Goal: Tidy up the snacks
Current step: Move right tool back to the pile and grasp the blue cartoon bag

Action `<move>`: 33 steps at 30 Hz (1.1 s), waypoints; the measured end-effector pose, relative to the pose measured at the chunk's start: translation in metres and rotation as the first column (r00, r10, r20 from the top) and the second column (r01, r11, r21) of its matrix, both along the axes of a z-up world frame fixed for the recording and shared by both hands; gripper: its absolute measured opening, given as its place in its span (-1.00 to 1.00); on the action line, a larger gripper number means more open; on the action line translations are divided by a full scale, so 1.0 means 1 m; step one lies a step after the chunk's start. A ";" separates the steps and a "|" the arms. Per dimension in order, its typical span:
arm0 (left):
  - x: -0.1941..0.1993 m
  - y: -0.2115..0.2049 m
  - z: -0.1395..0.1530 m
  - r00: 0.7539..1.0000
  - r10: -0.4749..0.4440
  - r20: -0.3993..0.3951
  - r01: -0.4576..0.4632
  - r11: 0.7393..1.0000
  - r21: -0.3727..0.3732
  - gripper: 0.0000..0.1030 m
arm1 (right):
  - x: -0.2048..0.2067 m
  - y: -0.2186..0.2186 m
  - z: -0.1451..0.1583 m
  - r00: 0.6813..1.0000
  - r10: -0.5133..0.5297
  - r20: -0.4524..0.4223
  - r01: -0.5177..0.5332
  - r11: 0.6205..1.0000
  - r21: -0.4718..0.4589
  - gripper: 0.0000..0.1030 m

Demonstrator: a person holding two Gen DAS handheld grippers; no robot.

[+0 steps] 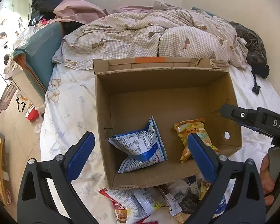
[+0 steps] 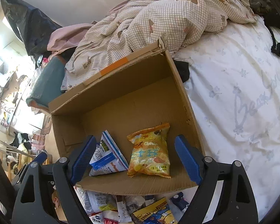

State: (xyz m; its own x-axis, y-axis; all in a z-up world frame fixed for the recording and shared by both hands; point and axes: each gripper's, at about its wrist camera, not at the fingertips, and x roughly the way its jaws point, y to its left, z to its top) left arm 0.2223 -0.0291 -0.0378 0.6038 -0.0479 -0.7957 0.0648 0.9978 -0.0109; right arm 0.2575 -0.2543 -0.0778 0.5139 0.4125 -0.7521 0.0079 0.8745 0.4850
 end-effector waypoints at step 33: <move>-0.107 0.041 0.019 0.994 0.101 -0.035 -0.102 0.994 -0.040 0.91 | -0.122 -0.005 0.029 0.997 0.062 0.041 -0.059 0.996 -0.064 0.72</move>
State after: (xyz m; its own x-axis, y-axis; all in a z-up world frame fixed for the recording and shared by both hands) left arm 0.1148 0.0123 -0.0192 0.5808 -0.0210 -0.8138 -0.0380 0.9979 -0.0529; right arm 0.1355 -0.2595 -0.0490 0.5213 0.3967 -0.7555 -0.0657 0.9014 0.4280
